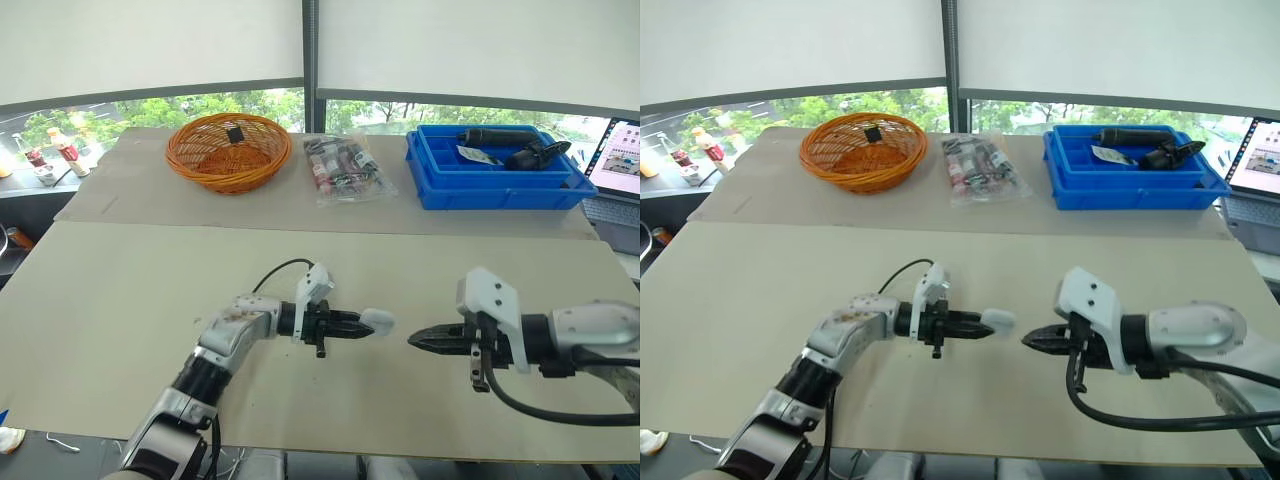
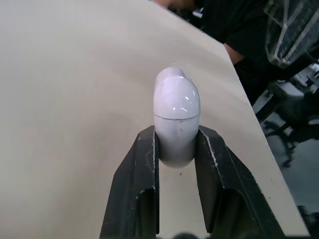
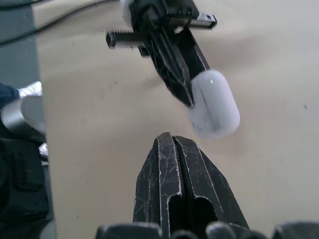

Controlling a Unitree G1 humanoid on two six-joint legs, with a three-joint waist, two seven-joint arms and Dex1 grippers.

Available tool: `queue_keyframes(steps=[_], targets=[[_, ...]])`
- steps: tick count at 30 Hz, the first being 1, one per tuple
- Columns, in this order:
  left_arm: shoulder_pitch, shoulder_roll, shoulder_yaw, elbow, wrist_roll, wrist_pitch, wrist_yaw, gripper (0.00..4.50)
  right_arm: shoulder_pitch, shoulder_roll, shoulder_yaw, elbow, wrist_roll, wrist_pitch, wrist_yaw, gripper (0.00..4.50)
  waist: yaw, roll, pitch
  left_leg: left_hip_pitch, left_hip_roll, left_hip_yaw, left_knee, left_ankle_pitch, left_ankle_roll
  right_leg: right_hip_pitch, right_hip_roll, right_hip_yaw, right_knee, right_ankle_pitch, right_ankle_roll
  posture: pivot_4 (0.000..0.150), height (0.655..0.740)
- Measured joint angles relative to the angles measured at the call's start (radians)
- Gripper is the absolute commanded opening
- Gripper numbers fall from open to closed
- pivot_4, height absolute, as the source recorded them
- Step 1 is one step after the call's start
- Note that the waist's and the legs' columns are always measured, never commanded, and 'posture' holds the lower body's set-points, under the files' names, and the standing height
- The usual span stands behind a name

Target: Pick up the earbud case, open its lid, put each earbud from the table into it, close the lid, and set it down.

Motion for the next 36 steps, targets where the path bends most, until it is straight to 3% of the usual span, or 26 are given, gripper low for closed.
queue_keyframes(steps=[5, 6, 12, 16, 17, 22, 28, 32, 36], targets=[[-0.080, 0.004, -0.009, 0.078, 0.016, 0.097, 0.000, 0.50, 0.066, 0.000, -0.023, -0.005, -0.045, -0.040, -0.011, 0.00, -0.012, 0.000, 0.000, 0.001, 0.000, 0.000, 0.000, 0.000, 0.000, 0.000, 0.000, 0.000, 0.001, 0.000, 0.000, 0.150, 0.7303], [-0.083, 0.004, -0.015, 0.092, 0.028, 0.096, 0.000, 1.54, 0.073, 0.000, -0.028, -0.005, -0.052, -0.047, -0.014, 0.00, -0.012, 0.000, 0.000, 0.001, 0.000, 0.000, 0.000, 0.000, 0.000, 0.000, 0.000, 0.000, 0.001, 0.000, 0.000, 0.150, 0.7303], [-0.091, 0.031, -0.049, 0.102, 0.073, -0.003, -0.044, 4.43, 0.086, 0.005, -0.035, -0.003, -0.079, -0.087, -0.024, 0.00, -0.006, 0.000, 0.000, 0.001, 0.000, 0.000, 0.000, 0.000, 0.000, 0.001, 0.000, 0.001, 0.001, 0.000, 0.000, 0.150, 0.7303], [-0.072, 0.125, -0.043, 0.070, 0.133, -0.122, -0.047, 4.47, 0.083, 0.005, -0.051, 0.013, -0.107, -0.140, -0.013, 0.00, -0.018, 0.000, 0.000, 0.002, 0.001, 0.000, 0.000, 0.000, 0.000, 0.001, 0.001, 0.001, 0.001, 0.000, 0.000, 0.150, 0.7303], [-0.054, 0.159, -0.030, 0.054, 0.145, -0.155, -0.048, 4.50, 0.081, 0.005, -0.056, 0.020, -0.115, -0.150, -0.010, 0.60, -0.023, 0.000, 0.000, 0.002, 0.001, 0.000, -0.001, 0.000, 0.000, 0.001, 0.001, 0.001, 0.001, 0.000, 0.000, 0.150, 0.7303], [0.048, 0.267, 0.030, -0.032, 0.176, -0.307, -0.054, 4.50, 0.070, -0.006, -0.065, 0.044, -0.137, -0.193, 0.025, 2.25, -0.021, 0.000, 0.000, 0.000, 0.001, 0.000, -0.001, 0.000, 0.000, 0.000, 0.000, 0.001, -0.001, 0.000, 0.000, 0.150, 0.7303], [0.200, 0.375, 0.184, -0.274, 0.053, -0.384, -0.141, 4.50, 0.044, -0.100, -0.106, 0.086, -0.149, -0.264, 0.151, 4.33, -0.012, 0.000, 0.002, 0.000, 0.002, 0.000, -0.001, 0.000, 0.000, 0.000, 0.000, 0.000, 0.000, 0.000, 0.000, 0.150, 0.7303], [0.350, 0.494, 0.279, -0.445, 0.015, -0.385, -0.164, 4.50, 0.030, -0.137, -0.146, 0.121, -0.139, -0.295, 0.233, 4.46, -0.016, 0.001, 0.003, 0.001, 0.002, 0.001, -0.001, 0.000, 0.000, 0.001, 0.000, 0.001, -0.001, 0.000, 0.000, 0.150, 0.7303], [0.432, 0.516, 0.287, -0.511, 0.065, -0.449, -0.127, 4.50, 0.001, -0.139, -0.140, 0.143, -0.142, -0.316, 0.257, 4.46, -0.009, 0.000, 0.003, 0.001, 0.002, 0.002, -0.001, 0.000, 0.000, 0.001, 0.000, 0.001, 0.000, 0.000, 0.000, 0.150, 0.7303]])
